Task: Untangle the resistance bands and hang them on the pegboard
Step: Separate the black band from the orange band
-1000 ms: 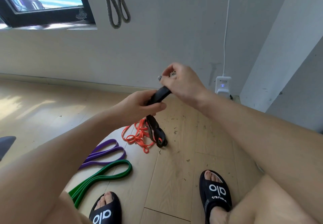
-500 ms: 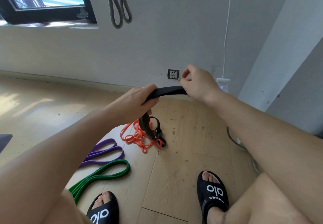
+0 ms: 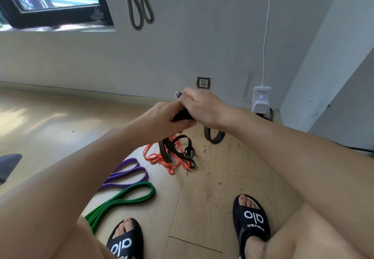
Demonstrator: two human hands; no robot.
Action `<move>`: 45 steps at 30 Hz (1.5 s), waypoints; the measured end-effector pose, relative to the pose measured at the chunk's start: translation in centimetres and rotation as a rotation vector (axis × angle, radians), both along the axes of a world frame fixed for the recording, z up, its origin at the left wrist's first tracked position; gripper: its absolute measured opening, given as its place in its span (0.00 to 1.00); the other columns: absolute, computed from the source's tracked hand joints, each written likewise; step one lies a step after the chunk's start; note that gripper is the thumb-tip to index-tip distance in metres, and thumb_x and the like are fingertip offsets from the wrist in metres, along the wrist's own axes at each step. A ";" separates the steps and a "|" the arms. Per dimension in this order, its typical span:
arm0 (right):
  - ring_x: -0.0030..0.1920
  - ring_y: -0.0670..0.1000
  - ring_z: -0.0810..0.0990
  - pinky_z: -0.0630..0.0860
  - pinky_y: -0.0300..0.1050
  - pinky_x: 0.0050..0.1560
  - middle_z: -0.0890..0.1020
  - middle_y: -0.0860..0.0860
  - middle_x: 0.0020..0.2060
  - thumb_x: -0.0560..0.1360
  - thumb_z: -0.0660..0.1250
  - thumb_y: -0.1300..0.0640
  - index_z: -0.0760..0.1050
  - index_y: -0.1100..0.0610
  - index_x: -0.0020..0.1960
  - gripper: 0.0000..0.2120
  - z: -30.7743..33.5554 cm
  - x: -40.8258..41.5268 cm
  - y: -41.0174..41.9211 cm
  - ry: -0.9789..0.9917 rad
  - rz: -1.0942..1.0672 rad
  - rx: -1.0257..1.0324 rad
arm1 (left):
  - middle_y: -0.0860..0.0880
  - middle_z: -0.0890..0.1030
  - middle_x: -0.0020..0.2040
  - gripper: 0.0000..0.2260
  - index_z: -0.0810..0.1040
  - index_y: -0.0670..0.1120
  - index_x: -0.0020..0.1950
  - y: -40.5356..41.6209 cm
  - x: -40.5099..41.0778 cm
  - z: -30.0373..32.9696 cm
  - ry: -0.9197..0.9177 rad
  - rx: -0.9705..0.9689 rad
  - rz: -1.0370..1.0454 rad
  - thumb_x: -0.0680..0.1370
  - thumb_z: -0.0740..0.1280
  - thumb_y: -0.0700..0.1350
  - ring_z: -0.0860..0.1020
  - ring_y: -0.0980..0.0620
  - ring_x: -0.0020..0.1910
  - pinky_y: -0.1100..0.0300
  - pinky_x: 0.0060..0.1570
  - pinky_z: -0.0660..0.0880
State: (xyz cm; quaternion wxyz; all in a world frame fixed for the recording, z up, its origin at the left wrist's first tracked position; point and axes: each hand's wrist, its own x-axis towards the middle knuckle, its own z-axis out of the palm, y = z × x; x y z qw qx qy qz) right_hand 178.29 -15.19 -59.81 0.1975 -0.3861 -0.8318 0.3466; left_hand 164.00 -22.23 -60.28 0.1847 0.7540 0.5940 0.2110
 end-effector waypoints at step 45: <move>0.37 0.47 0.77 0.73 0.42 0.38 0.80 0.48 0.37 0.81 0.65 0.53 0.77 0.55 0.49 0.06 1.0 2.2 2.4 0.138 -0.351 0.025 | 0.50 0.75 0.39 0.11 0.70 0.52 0.44 -1.5 -1.4 0.7 -0.068 -0.119 0.083 0.84 0.61 0.54 0.74 0.51 0.38 0.49 0.43 0.75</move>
